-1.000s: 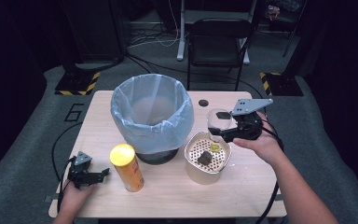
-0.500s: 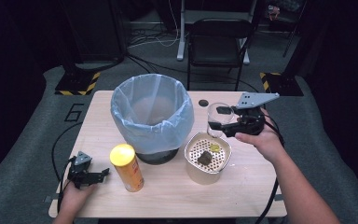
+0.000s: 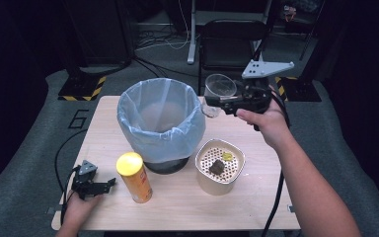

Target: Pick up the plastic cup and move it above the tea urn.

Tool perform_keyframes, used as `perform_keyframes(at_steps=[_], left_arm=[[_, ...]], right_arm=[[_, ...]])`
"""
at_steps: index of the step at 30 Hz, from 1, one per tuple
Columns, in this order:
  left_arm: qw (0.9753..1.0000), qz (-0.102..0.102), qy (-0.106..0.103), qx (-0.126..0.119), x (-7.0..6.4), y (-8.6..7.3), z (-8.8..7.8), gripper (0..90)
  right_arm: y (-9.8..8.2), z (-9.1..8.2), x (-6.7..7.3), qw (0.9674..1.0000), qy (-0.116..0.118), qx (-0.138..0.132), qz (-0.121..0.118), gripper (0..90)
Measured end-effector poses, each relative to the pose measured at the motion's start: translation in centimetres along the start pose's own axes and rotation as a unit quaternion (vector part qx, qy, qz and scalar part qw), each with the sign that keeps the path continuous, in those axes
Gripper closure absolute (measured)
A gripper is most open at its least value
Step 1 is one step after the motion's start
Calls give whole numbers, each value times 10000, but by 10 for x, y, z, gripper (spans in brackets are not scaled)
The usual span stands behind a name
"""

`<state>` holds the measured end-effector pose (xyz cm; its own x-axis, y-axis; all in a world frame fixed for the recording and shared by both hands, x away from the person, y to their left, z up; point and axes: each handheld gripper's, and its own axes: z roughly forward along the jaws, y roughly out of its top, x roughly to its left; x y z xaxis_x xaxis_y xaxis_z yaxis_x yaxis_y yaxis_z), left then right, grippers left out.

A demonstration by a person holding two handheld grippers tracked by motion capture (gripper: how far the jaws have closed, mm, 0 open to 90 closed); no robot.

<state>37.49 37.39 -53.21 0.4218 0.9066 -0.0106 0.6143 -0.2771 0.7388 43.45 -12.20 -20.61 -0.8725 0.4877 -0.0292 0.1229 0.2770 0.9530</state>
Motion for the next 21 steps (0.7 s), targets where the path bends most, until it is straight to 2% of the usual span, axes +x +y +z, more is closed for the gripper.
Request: perform_keyframes(at_steps=[5, 8, 14, 18, 21], left_arm=[[10000, -5, 0, 0, 0, 0, 0, 72], [10000, -4, 2, 0, 0, 0, 0, 73], [10000, 5, 10, 8, 0, 0, 0, 73], [10000, -46, -6, 0, 0, 0, 0, 74], [10000, -6, 10, 9, 0, 0, 0, 74]], right_arm=[[16, 22, 3, 9999, 23, -118, 54, 360], [21, 40, 7, 9999, 115, -90, 4, 346], [23, 79, 15, 9998, 166, 28, -55, 337], [23, 104, 20, 9997, 249, 20, 35, 330], [22, 121, 23, 9996, 249, 55, 109, 327]])
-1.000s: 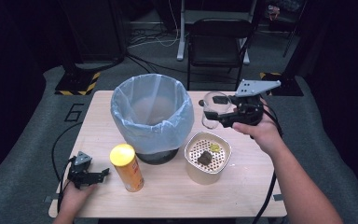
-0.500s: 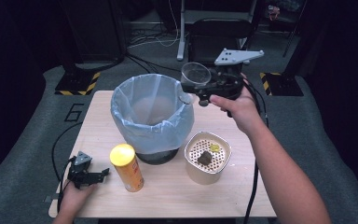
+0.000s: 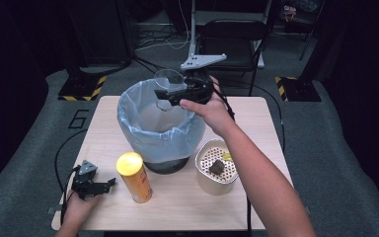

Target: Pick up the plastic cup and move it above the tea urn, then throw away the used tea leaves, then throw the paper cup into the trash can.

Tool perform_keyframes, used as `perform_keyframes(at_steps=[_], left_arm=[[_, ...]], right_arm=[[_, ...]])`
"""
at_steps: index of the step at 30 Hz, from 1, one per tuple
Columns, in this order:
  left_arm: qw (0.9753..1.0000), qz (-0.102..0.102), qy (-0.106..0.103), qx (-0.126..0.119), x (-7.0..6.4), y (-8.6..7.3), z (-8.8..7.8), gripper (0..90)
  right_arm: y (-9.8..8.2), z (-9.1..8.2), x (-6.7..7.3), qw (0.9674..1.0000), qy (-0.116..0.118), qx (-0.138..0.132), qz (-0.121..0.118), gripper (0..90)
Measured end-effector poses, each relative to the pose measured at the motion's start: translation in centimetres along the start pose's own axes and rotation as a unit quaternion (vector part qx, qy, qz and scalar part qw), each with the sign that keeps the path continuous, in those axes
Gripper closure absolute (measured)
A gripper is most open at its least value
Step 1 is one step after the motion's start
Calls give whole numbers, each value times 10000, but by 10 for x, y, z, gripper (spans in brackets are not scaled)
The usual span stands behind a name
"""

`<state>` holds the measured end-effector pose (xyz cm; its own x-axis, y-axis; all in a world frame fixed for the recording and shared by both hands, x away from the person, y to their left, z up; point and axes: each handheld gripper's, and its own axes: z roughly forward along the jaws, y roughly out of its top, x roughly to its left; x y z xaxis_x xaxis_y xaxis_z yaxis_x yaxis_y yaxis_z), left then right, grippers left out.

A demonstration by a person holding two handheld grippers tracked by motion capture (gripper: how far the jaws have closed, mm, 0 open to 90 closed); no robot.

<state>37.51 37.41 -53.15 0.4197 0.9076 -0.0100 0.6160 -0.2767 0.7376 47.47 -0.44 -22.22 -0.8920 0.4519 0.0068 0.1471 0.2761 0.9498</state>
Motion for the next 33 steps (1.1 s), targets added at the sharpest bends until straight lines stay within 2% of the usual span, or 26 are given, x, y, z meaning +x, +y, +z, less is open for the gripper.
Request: perform_keyframes(at_steps=[3, 5, 7, 8, 10, 13, 17, 18, 21, 22, 25, 28, 29, 30, 31, 32, 33], left_arm=[[10000, -57, -18, -5, -1, 0, 0, 74], [9999, -14, -55, 92, 0, 1, -1, 73], [9999, -50, -66, 90, 0, 0, -1, 73], [9999, -22, -69, 99, 0, 1, -1, 72], [9999, 38, -55, 106, 0, 1, -1, 68], [9999, 69, -83, 106, 0, 1, 0, 53], [9999, 21, -82, 113, -1, 1, 0, 44], [9998, 120, -42, 150, 0, 1, -1, 44], [10000, 37, -1, 21, -2, 0, 1, 44], [9999, 9, -34, 94, -2, 0, 0, 44], [9999, 55, -28, 103, -2, 0, -1, 45], [10000, -16, -21, -11, -3, -1, 0, 45], [10000, 62, -24, 50, -2, -1, -1, 46], [10000, -6, -36, 49, -3, -1, -1, 49], [10000, 40, -34, 50, -2, -1, -2, 54], [10000, 32, -40, 47, -2, -1, -2, 62], [9999, -73, -87, 97, -1, 0, -3, 68]], right_arm=[[-1, 16, 2, 9999, -79, 148, 1, 305], [-2, 26, 4, 9996, -177, 241, 20, 278], [-4, 33, 5, 9991, -237, 342, -2, 215], [-5, 39, 6, 9984, -344, 448, 3, 163], [-7, 44, 6, 9975, -403, 573, -50, 143], [-9, 44, 7, 9971, -484, 590, -68, 139], [-9, 41, 7, 9974, -467, 554, -49, 141], [-10, 37, 5, 9971, -482, 584, -72, 144], [-11, 33, 4, 9972, -470, 581, -73, 143], [-11, 29, 4, 9977, -394, 546, -51, 145], [-12, 22, 5, 9983, -306, 484, -52, 148], [-14, 5, 6, 9991, -213, 356, -47, 168], [-14, 1, 6, 9993, -207, 312, -17, 180], [-15, -4, 7, 9994, -193, 278, 12, 202], [-16, -8, 7, 9994, -197, 282, 32, 212], [-18, -15, 7, 9992, -278, 280, -72, 222], [-20, -19, 8, 9991, -315, 264, -84, 227]])
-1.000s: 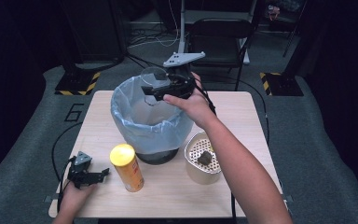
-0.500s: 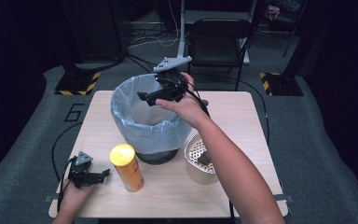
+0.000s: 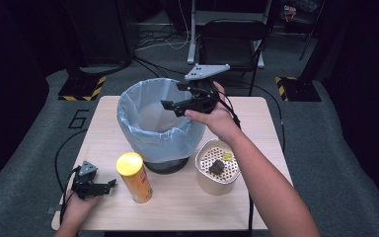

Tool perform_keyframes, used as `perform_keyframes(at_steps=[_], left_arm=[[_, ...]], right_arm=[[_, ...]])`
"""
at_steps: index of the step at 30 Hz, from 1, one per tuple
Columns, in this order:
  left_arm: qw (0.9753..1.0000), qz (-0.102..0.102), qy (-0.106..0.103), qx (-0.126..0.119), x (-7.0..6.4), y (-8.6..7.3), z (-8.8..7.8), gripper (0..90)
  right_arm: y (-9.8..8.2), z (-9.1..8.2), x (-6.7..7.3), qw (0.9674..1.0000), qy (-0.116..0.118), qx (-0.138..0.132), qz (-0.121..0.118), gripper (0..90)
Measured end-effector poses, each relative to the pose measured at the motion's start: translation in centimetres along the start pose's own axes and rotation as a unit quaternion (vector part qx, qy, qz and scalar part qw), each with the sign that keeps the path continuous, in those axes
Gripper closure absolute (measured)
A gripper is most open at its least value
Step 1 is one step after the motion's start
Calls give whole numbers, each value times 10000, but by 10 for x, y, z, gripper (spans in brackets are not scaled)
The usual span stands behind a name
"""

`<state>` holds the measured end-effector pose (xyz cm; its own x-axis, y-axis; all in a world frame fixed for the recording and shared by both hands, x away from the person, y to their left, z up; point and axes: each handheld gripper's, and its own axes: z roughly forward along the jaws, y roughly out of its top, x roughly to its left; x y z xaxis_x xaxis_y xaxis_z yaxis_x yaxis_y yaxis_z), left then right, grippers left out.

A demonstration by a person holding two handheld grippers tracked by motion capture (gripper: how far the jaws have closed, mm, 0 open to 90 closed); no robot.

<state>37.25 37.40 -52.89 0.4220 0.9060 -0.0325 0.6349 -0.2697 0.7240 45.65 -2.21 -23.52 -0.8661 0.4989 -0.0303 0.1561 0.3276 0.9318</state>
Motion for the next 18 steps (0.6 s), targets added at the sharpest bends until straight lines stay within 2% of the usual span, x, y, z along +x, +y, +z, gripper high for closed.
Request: perform_keyframes(at_steps=[1, 4, 6, 7, 9, 11, 12, 13, 14, 15, 17, 18], left_arm=[[10000, -21, 4, -62, 1, 0, 1, 72], [9999, -121, -11, -42, 1, 0, -1, 79], [9998, -140, -24, -118, 1, 1, -3, 79], [9997, -201, -49, -114, 0, 1, -4, 79], [9997, -186, -109, -136, 0, 2, -5, 80], [9995, -205, -128, -196, -2, 4, -7, 81], [9997, -131, -211, -81, -2, 5, -10, 82], [9992, -253, -214, -227, -4, 5, -10, 83], [9994, -171, -220, -218, -4, 7, -12, 84], [9990, -239, -228, -313, -6, 8, -13, 85], [9991, -193, -234, -296, -7, 9, -16, 85], [9989, -184, -253, -362, -9, 12, -19, 85]], right_arm=[[-3, -6, 0, 10000, -19, 9, -35, 229], [-12, -21, 0, 10000, -32, -28, -24, 243], [-18, -29, -1, 9999, -80, -71, 67, 289], [-22, -36, -1, 9999, -19, -111, 106, 329], [-30, -45, -2, 9999, 26, -115, 107, 338], [-40, -54, 0, 9999, -125, -70, 31, 342], [-44, -57, 0, 9998, -166, -61, 60, 347], [-51, -62, 1, 9996, -248, -105, 88, 348], [-58, -66, 1, 9995, -266, -92, 111, 348], [-64, -69, 1, 9994, -308, -119, 83, 348], [-75, -77, 2, 9990, -436, -66, 53, 343], [-81, -81, 2, 9988, -494, -47, 44, 340]])
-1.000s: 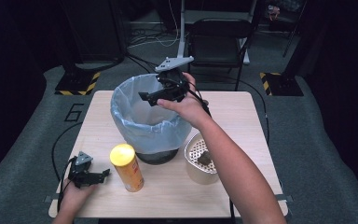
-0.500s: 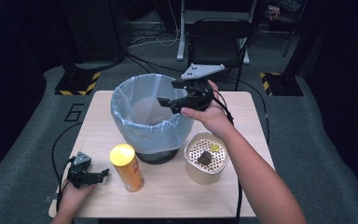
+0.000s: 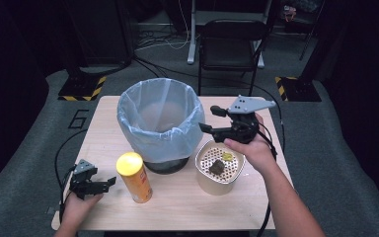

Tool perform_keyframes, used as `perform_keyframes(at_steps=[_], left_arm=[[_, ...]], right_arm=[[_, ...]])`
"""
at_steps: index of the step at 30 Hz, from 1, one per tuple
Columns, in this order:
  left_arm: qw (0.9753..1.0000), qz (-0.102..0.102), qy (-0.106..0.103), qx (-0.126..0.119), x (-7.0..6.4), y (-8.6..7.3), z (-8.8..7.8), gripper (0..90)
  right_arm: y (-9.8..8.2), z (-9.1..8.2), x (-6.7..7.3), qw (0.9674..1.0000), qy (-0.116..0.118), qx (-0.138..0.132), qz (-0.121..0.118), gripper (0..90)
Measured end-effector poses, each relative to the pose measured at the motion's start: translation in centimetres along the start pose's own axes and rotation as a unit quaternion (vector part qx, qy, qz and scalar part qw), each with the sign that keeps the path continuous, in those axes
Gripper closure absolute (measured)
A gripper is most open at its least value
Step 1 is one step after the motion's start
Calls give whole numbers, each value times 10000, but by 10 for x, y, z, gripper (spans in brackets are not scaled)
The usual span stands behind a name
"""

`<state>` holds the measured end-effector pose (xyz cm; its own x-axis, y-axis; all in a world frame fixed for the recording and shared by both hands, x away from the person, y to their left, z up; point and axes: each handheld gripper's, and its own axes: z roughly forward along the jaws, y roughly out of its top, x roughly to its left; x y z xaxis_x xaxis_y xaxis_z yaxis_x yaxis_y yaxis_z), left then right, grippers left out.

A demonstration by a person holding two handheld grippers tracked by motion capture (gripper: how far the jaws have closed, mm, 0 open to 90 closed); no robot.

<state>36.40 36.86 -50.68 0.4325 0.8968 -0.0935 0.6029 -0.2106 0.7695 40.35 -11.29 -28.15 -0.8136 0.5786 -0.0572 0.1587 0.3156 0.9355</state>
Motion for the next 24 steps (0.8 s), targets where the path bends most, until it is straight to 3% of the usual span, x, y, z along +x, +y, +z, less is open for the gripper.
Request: perform_keyframes(at_steps=[4, 6, 9, 15, 24], left_arm=[[9999, 57, -73, -59, -7, 6, -9, 82], [9999, 41, -60, -153, -9, 8, -11, 72], [9994, 132, -78, -300, -14, 13, -20, 62], [9985, 73, -254, -472, -16, 19, -29, 62], [9983, 119, -375, -428, -16, 30, -38, 63]], right_arm=[[-26, -13, -3, 9998, -83, 38, 189, 335], [-32, -15, -4, 9998, -126, 36, 174, 332], [-55, -20, -6, 9993, -201, 101, 295, 282], [-86, -29, -14, 9966, -476, -74, 664, 235], [-119, -44, -30, 9922, -875, -111, 881, 241]])
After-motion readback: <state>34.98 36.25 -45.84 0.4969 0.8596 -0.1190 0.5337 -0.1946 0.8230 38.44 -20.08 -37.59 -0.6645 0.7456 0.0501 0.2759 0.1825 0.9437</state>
